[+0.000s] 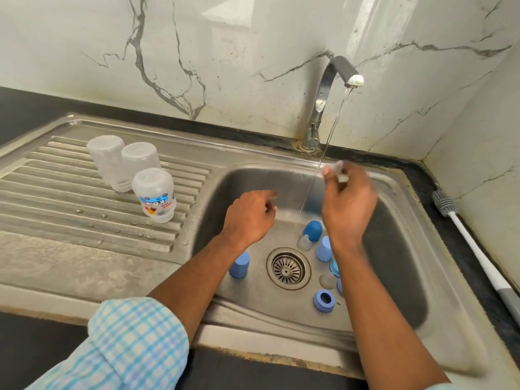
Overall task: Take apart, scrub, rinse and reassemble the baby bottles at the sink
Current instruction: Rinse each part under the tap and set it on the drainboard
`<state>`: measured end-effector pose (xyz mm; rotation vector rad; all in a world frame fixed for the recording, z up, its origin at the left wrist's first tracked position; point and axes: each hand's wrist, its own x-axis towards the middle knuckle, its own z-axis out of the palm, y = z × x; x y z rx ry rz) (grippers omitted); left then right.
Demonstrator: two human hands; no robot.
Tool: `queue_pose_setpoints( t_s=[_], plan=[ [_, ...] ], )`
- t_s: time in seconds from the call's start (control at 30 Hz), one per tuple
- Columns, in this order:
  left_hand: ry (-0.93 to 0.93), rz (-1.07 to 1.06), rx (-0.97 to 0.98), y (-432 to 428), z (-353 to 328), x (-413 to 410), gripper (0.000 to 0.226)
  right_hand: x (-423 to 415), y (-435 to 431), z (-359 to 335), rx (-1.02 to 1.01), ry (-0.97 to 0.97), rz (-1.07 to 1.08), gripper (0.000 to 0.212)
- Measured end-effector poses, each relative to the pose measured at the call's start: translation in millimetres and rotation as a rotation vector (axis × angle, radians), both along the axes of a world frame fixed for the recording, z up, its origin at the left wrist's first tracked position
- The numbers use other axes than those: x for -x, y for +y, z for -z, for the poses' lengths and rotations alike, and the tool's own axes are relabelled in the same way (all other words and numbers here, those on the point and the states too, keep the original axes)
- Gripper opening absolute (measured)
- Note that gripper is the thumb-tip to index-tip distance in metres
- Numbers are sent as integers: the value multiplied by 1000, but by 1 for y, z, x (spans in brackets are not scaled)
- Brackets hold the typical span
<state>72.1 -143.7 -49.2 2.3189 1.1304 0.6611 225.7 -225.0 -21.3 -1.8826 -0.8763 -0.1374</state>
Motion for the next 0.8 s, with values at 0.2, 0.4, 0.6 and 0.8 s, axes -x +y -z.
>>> queue_pose_setpoints(
  t_s=[0.2, 0.4, 0.6, 0.8],
  plan=[
    [-133, 114, 70, -9, -1, 5, 49, 17, -1, 6, 225, 205, -209, 14],
    [-226, 89, 13, -15, -20, 49, 22, 72, -3, -3, 257, 251, -521, 17],
    [-281, -20, 90, -30, -38, 146, 18, 149, -5, -12, 158, 286, -746, 7],
    [-200, -186, 127, -24, -47, 237, 26, 235, 18, -7, 205, 146, -706, 18]
  ],
)
